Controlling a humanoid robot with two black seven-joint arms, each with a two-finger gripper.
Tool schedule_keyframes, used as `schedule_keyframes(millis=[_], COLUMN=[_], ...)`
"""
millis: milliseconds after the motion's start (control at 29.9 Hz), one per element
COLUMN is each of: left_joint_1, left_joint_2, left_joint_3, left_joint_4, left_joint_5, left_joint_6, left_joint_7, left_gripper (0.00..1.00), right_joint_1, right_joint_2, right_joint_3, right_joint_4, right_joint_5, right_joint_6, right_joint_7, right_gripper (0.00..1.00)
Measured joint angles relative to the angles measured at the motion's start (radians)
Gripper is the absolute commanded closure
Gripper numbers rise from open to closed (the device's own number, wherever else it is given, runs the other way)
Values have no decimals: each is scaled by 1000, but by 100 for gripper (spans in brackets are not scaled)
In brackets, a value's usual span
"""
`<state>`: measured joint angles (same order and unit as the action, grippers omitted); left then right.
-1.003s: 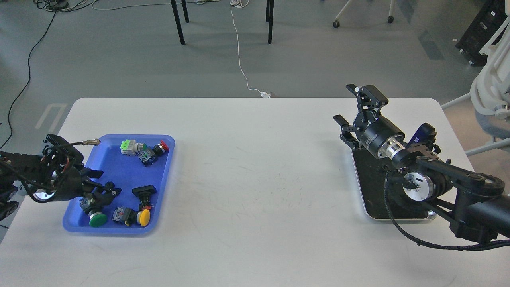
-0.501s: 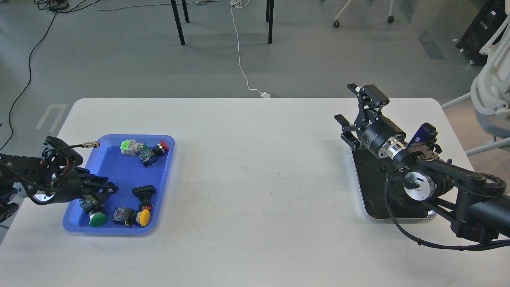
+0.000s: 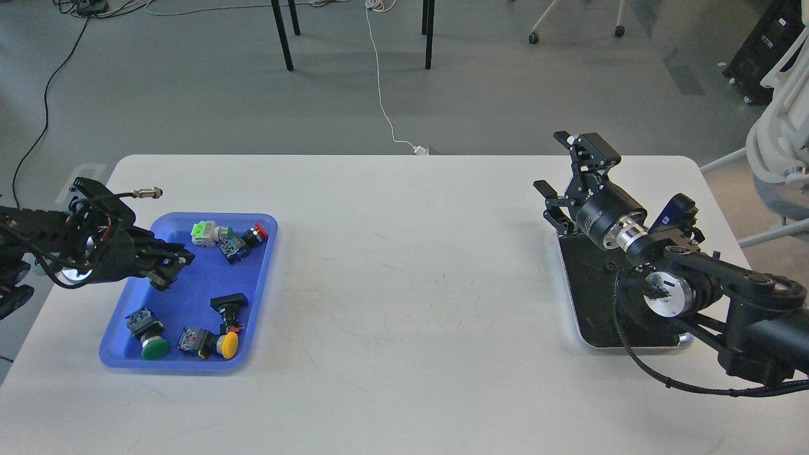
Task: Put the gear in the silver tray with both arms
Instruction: 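Lift the second gear with the left gripper and carry it toward table center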
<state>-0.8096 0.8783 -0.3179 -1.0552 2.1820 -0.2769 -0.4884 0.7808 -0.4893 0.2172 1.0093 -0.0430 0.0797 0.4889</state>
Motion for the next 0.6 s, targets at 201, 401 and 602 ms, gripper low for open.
schedule_keyframes(millis=[201, 401, 602], left_joint_1=[-142, -194, -219], left_joint_2=[2, -97, -298], left_joint_3=[3, 6, 18], left_joint_4=[-157, -295, -264], left_joint_5=[0, 0, 0], left_joint_6=[-56, -175, -211], left_joint_7=[0, 0, 0], left_gripper=[81, 81, 81], right_joint_1=[15, 115, 294], right_joint_2=[-11, -15, -18], right_joint_3=[11, -6, -103], right_joint_4=[1, 13, 7], right_joint_5=[0, 1, 14], right_joint_6=[1, 3, 7], right_joint_7=[0, 0, 0], right_gripper=[4, 4, 4])
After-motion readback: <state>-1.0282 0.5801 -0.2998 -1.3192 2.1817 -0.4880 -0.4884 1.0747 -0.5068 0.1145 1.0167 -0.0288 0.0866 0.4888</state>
